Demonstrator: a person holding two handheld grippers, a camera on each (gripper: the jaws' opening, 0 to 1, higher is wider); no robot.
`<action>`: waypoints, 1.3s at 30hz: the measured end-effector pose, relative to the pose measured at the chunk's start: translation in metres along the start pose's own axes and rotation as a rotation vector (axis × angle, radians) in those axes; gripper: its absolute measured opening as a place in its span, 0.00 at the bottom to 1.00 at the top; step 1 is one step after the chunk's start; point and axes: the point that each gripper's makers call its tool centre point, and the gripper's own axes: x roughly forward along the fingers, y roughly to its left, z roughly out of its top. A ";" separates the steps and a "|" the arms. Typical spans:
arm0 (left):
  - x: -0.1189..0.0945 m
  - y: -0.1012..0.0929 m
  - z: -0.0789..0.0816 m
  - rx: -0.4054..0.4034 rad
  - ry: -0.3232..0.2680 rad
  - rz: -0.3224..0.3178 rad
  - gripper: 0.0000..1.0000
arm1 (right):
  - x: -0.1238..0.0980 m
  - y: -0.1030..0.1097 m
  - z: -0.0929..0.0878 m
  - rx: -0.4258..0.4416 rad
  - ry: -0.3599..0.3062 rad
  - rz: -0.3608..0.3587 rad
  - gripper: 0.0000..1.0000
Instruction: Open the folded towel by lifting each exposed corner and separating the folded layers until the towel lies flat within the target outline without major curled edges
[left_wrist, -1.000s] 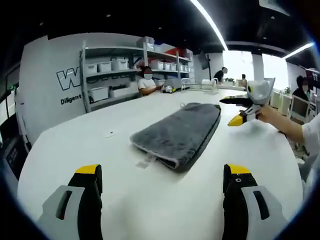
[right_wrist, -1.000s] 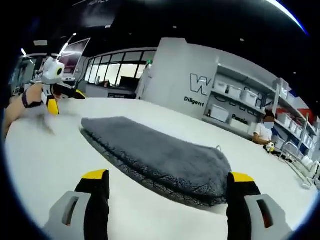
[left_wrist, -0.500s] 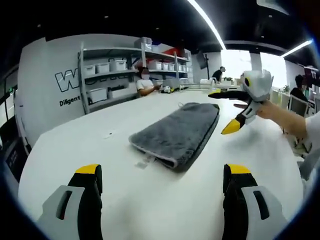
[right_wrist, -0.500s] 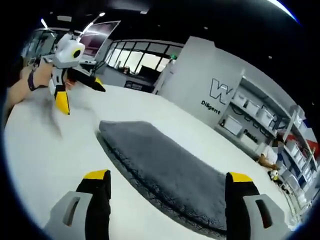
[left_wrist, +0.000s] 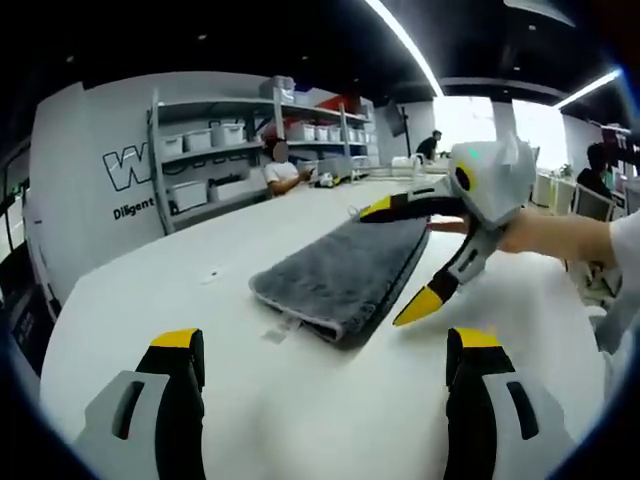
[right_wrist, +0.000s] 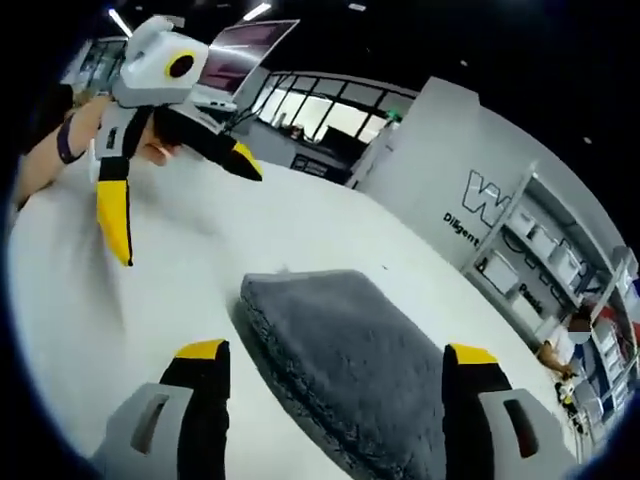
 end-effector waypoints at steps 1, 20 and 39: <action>0.000 0.000 0.000 0.001 0.000 0.001 0.99 | 0.002 0.002 0.002 0.001 -0.003 0.006 0.85; -0.003 0.004 -0.015 -0.015 0.034 0.020 0.99 | 0.022 0.025 0.019 -0.022 -0.021 0.049 0.76; -0.010 0.015 -0.014 -0.029 0.026 0.046 0.99 | 0.025 0.023 0.018 -0.003 -0.016 0.050 0.68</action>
